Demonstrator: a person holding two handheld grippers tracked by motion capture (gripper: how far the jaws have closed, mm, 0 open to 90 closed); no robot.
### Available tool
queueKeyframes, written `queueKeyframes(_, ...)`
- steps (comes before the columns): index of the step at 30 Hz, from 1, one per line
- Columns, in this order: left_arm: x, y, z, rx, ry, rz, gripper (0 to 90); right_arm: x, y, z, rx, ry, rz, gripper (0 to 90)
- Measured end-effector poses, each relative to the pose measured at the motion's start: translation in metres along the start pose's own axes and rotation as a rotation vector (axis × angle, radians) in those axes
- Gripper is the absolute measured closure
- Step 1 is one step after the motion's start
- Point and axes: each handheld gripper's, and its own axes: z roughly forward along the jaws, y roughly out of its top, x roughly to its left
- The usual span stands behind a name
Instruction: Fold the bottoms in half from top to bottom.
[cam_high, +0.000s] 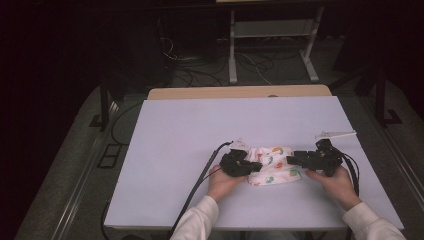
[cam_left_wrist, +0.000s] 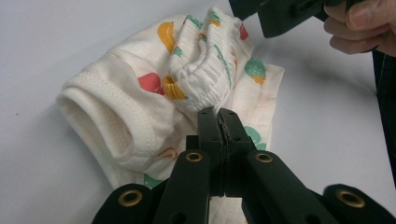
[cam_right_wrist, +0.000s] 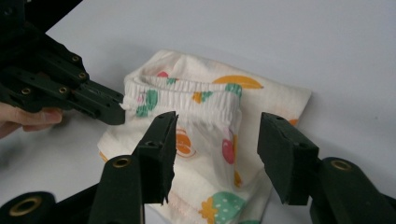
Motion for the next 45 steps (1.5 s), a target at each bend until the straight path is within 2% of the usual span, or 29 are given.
queueKeyframes(6,0.0,0.0,0.0,-0.003,-0.001,0.004,88.4,0.006,0.017,-0.001,-0.017,0.01,-0.013,43.6)
queueKeyframes(11,-0.001,-0.001,0.001,-0.008,-0.005,-0.001,88.5,0.012,0.032,0.001,-0.014,0.033,-0.034,48.2)
queueKeyframes(16,-0.001,-0.001,0.001,-0.005,-0.006,0.005,88.4,0.017,0.046,0.007,0.001,0.031,-0.062,60.2)
queueKeyframes(20,0.0,-0.001,0.0,-0.007,-0.007,0.004,88.5,0.022,0.055,0.016,0.042,0.018,-0.109,73.3)
queueKeyframes(25,0.0,-0.002,0.001,-0.01,-0.01,0.0,88.5,0.023,0.061,0.026,0.083,0.024,-0.127,86.7)
queueKeyframes(30,-0.001,-0.002,0.001,-0.008,-0.011,0.004,88.5,0.021,0.065,0.036,0.104,0.025,-0.11,88.2)
queueKeyframes(36,0.0,-0.002,0.001,-0.006,-0.011,0.005,88.5,0.012,0.065,0.05,0.146,0.052,-0.041,87.8)
queueKeyframes(40,-0.001,-0.003,0.002,-0.011,-0.017,0.003,88.5,0.009,0.063,0.057,0.166,0.061,-0.016,88.0)
queueKeyframes(45,-0.001,-0.003,0.004,-0.011,-0.02,0.0,88.5,0.008,0.064,0.067,0.209,0.07,-0.013,87.9)
